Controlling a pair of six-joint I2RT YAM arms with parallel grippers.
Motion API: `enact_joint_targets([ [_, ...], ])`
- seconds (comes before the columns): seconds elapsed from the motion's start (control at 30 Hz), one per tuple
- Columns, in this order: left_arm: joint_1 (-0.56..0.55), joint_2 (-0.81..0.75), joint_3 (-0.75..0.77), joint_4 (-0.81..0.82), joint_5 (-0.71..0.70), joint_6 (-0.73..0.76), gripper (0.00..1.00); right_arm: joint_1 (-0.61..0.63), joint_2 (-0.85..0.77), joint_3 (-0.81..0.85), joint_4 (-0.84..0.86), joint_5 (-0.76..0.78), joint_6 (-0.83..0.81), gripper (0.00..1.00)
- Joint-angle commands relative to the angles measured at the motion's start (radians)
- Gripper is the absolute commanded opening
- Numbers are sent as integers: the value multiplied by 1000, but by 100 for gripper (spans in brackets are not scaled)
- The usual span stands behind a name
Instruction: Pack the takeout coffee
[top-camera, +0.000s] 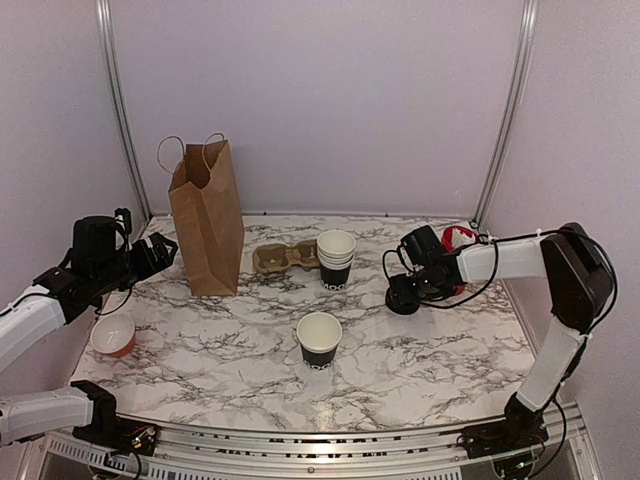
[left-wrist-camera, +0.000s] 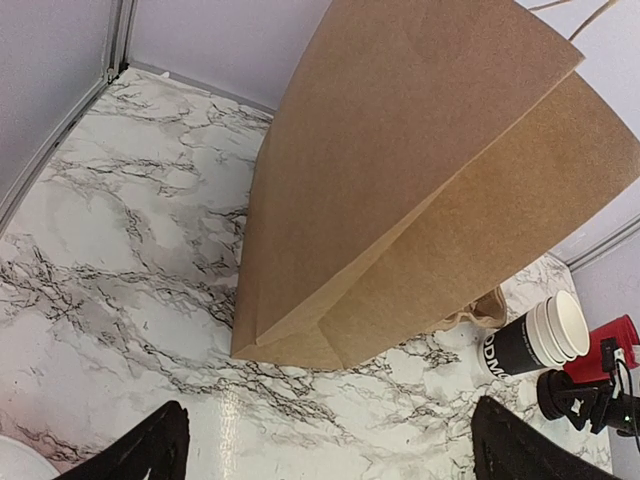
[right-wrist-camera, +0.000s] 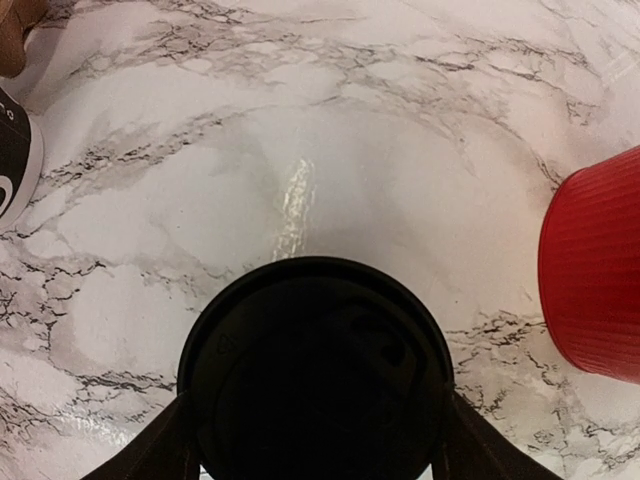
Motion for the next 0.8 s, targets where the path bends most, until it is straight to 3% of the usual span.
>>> enact_joint_targets([
  [0.0, -4, 10, 7, 36, 6, 6, 99, -6, 14, 30, -11, 14, 1, 70],
  [0.3, -4, 11, 9, 36, 9, 6, 99, -2, 3, 46, -34, 21, -10, 64],
  [0.77, -5, 16, 11, 42, 14, 6, 99, 31, -26, 82, -84, 68, -13, 64],
])
